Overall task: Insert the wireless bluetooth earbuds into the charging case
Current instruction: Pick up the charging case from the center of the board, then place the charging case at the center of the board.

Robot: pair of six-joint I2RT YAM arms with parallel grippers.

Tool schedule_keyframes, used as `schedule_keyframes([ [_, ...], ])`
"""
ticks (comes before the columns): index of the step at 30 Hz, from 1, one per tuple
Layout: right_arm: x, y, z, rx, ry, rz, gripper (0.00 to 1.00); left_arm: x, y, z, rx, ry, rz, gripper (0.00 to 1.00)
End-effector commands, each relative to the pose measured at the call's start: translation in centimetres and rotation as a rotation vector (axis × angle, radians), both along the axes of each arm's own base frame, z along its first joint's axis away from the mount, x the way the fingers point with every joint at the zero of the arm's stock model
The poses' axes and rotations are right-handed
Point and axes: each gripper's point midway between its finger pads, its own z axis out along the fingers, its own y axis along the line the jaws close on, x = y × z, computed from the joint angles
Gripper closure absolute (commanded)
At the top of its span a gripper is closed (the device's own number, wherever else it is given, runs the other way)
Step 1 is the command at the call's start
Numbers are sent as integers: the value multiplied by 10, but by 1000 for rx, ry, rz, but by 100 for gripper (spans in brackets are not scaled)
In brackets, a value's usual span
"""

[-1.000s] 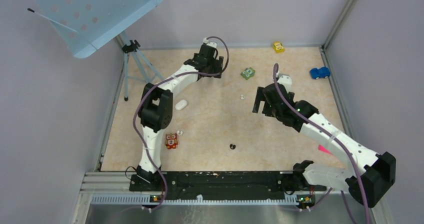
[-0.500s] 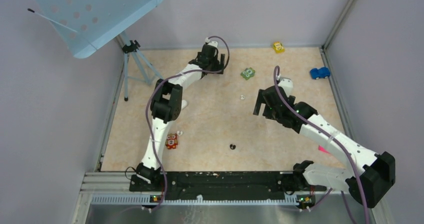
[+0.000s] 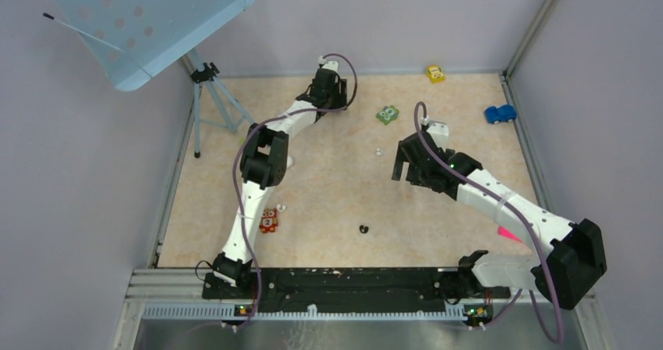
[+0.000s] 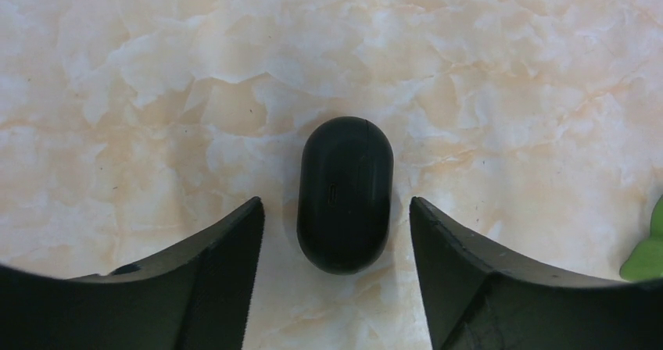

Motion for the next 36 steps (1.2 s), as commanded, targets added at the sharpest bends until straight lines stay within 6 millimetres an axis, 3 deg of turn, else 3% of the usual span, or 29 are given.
schedule_keyframes([
  [1,11,6,21,28,-55,-15,7,7,-2,4,-32,-19,9,33],
  [10,9,10,23,58,-48,-17,7,0,-14,15,40,-70,-90,63],
  [14,9,14,27,84,-56,-5,8,-14,-16,34,71,-81,-114,67],
  [16,8,15,29,98,-60,-5,8,-30,-19,56,53,-69,-140,63],
  [20,3,16,31,134,-75,6,8,-85,-22,72,-35,43,-203,62],
  [28,-7,7,38,134,-104,34,8,-233,-22,86,-138,255,-307,61],
  [32,-12,0,38,137,-117,10,8,-300,-32,75,-130,304,-337,61],
  [36,-21,-14,32,139,-107,-65,8,-346,-47,62,-125,303,-352,63],
])
